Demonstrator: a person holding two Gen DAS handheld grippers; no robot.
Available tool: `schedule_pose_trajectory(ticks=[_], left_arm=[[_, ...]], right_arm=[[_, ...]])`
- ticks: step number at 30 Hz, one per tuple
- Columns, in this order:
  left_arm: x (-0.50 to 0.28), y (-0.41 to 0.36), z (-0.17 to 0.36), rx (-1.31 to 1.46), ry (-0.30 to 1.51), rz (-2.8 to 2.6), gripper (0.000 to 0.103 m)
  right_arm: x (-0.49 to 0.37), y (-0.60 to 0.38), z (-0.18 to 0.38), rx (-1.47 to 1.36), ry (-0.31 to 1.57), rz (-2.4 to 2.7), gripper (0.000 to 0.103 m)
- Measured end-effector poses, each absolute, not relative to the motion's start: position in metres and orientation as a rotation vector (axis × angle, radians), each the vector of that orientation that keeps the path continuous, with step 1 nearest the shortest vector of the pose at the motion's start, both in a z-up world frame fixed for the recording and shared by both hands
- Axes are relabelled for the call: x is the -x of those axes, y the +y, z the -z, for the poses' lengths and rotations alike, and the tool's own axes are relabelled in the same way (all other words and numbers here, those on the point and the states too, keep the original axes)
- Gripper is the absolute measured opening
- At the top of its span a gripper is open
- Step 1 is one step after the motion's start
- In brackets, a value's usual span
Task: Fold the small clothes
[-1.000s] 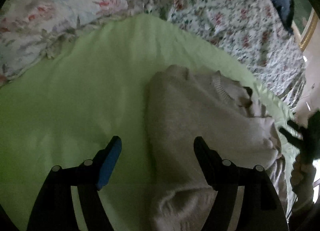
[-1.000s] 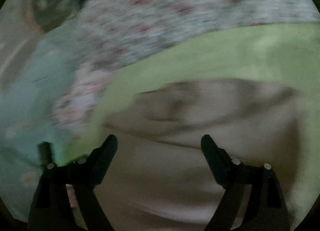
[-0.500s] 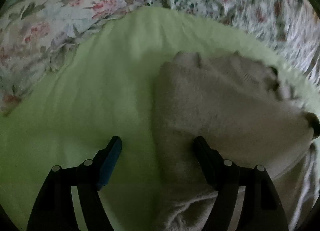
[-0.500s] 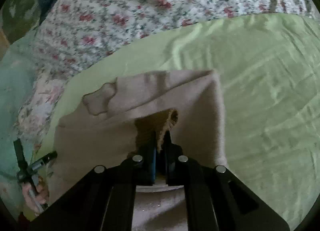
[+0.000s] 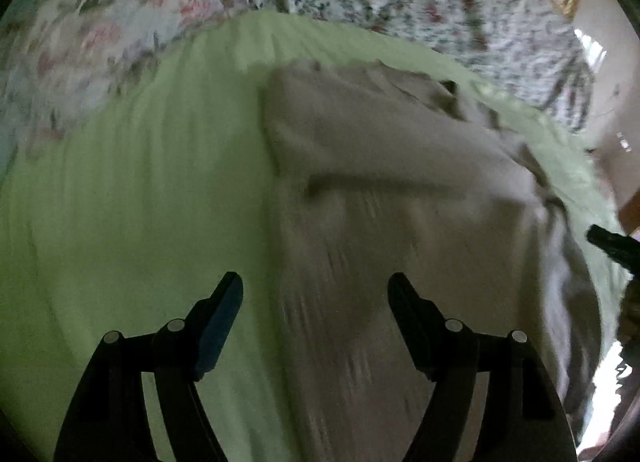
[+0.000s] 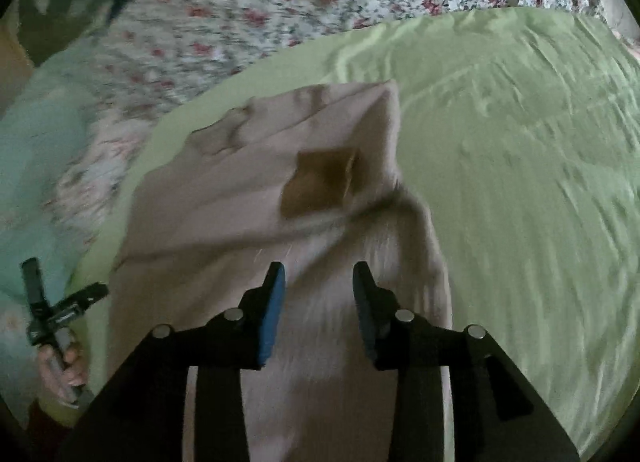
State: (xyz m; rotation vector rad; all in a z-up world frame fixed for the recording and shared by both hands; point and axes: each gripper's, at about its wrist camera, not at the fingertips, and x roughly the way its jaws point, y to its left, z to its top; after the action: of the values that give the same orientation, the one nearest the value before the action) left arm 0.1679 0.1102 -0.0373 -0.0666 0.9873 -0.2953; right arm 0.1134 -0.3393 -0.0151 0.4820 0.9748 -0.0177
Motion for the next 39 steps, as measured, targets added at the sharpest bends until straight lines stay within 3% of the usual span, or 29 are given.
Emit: schedule_pose_trajectory(ticks=[13,25,27,29,33,34,35,36,37,39], left_arm=[[-0.016,0.114,0.082,0.291,1.085,0.501,0.08],[-0.001,0.094,0.102,0.302,1.135,0.698,0.08],[0.0,0.09,0.111,0.279,1.175,0.72,0.073],[0.0,0.088,0.12,0.264,1.216,0.723,0.056],[-0.003,0.084,0.131,0.273,1.246,0.713,0.047],[-0.004,0.086,0.131,0.285,1.244,0.712,0.041],[-0.003,0.089,0.13,0.287,1.24,0.707,0.026],[-0.002,0.094,0.13,0.288,1.234,0.698,0.017],[-0.001,0.098,0.13,0.298,1.227,0.69,0.007],[0.003,0.105,0.126,0.323,1.202,0.694,0.007]], right_arm=[[0.045,-0.337,0.02,-0.566,1.006,-0.078,0.051],[0.079,-0.317,0.06,-0.637,1.115,-0.296,0.054],[0.074,-0.306,0.067,-0.618,1.132,-0.34,0.054],[0.071,-0.301,0.072,-0.619,1.144,-0.36,0.054],[0.069,-0.301,0.076,-0.65,1.129,-0.368,0.052],[0.071,-0.302,0.076,-0.65,1.125,-0.359,0.041],[0.071,-0.303,0.075,-0.639,1.124,-0.344,0.033],[0.072,-0.305,0.075,-0.629,1.128,-0.329,0.016],[0.072,-0.307,0.075,-0.631,1.128,-0.321,0.01],[0.078,-0.316,0.073,-0.656,1.102,-0.31,0.009]])
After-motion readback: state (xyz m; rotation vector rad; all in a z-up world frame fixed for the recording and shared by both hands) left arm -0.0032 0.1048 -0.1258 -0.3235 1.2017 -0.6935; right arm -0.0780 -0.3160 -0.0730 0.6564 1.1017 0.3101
